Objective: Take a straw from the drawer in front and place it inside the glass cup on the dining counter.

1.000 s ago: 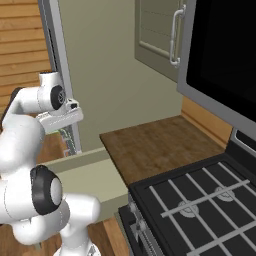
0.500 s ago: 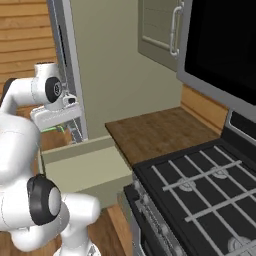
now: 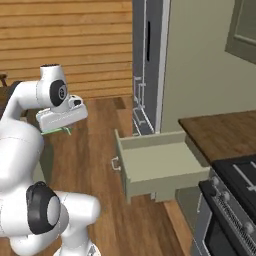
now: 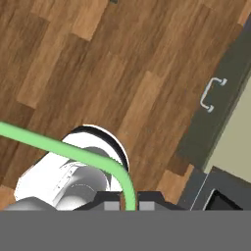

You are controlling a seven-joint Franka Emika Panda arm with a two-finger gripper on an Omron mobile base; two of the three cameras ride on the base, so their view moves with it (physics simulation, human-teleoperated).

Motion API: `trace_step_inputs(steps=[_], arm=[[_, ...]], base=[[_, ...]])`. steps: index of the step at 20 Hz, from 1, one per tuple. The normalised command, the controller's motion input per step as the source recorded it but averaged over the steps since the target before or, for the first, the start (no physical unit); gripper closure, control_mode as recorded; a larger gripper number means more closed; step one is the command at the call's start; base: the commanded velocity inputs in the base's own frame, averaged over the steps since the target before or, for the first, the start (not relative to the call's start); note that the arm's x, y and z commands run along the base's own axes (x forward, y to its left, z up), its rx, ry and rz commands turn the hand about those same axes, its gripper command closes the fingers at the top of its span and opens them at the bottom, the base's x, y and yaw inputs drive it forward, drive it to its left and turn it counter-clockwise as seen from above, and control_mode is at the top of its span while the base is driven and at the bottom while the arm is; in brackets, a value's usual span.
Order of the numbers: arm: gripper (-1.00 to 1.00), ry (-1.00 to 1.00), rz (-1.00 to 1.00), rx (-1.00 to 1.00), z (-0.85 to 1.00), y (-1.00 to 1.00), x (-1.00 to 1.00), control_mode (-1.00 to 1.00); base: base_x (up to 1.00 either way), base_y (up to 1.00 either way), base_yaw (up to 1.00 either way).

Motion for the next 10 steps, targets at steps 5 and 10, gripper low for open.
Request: trace_step_inputs(steps=[5, 10], arm=[[1.0, 0.0, 0.0, 0.0, 0.0, 0.0, 0.0, 1.0], [1.0, 0.0, 0.0, 0.0, 0.0, 0.0, 0.0, 1.0]], base=[[0.4, 0.79, 0.42], [0.99, 0.49, 0.07]])
